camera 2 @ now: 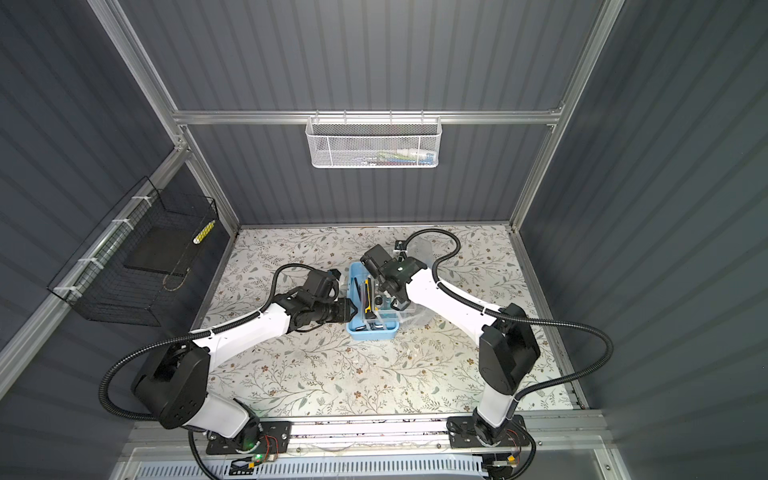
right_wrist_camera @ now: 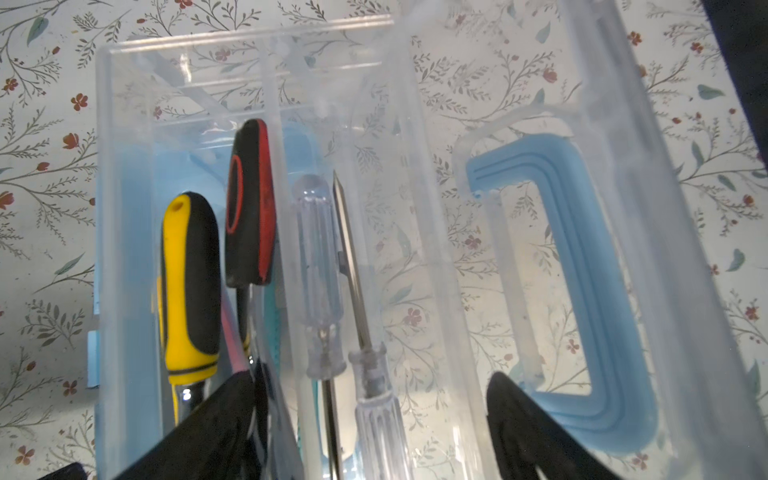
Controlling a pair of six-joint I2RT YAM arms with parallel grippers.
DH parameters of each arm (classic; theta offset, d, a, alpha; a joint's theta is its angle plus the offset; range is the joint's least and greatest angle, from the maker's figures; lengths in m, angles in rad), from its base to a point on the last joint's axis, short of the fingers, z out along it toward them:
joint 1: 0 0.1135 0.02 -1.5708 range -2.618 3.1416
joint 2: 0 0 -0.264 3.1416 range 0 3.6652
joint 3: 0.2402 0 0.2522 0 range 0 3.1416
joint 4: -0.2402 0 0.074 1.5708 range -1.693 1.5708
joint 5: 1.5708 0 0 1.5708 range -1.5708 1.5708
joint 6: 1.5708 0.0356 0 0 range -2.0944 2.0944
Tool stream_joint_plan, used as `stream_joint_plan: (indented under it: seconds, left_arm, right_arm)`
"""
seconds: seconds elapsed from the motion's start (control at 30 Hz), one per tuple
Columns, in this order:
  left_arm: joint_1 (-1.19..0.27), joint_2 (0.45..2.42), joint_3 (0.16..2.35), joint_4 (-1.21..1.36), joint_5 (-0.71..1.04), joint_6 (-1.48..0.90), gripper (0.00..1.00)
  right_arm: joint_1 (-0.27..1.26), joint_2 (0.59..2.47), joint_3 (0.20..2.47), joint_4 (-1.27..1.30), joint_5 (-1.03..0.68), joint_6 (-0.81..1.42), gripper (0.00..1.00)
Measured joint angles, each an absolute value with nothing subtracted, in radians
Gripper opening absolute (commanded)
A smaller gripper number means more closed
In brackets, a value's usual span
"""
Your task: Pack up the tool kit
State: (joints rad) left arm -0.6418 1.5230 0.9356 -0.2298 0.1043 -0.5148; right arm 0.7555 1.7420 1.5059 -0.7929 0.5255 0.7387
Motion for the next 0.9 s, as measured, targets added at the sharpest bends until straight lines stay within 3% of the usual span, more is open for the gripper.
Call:
stream_joint_plan:
  seconds: [0.7,0.9]
  left_arm:
    - [-0.642,1.483,0.885,-0.207,0.08,-0.492,0.5]
    - [-0.642,1.458,0.885,-0.212,0.058,-0.476,0.56]
  right_arm:
    - [0.795,1.851,1.598,-0.811,0.553,0.711,0.89]
    - [0.805,1.892,1.644,-0.838,0.57,0.726,0.91]
